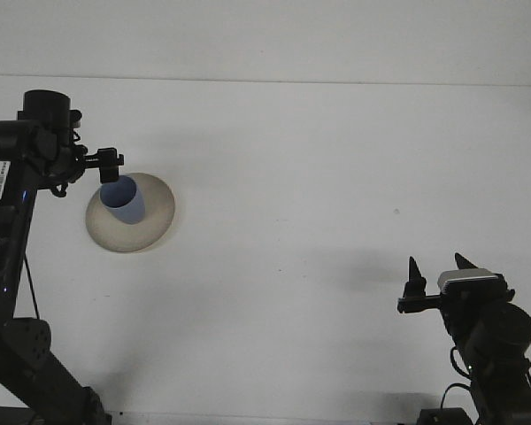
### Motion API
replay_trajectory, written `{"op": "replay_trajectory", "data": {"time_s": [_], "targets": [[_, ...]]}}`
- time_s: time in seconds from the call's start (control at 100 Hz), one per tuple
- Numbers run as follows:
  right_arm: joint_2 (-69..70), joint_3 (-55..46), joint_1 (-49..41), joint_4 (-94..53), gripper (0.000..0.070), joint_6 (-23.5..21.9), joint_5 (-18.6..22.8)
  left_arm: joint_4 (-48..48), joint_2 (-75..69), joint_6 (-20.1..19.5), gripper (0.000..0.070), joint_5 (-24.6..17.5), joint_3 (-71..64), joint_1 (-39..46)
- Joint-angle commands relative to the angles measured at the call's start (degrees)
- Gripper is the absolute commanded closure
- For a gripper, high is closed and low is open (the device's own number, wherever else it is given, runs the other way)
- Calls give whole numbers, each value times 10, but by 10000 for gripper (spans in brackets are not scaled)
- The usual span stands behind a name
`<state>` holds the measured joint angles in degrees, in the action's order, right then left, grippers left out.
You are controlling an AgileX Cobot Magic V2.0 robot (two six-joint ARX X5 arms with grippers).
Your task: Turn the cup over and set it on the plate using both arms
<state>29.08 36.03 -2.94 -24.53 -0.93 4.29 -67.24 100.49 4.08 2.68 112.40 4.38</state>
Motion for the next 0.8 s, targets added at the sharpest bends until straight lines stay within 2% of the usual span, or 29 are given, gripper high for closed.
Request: {"op": "replay_trajectory", "data": {"time_s": [0.0, 0.15, 0.3, 0.79], "targets": [[2, 6, 0, 5, 149, -8, 0, -2, -11, 11, 184, -2, 16, 0], [2, 6, 0, 5, 149, -8, 0, 2, -74, 16, 185, -2, 5, -14], [2, 6, 0, 5, 149, -8, 0, 50, -148, 18, 186, -2, -45, -40], [2, 6, 0, 5, 149, -8, 0, 269, -435, 7, 192, -1, -378, -126]]}}
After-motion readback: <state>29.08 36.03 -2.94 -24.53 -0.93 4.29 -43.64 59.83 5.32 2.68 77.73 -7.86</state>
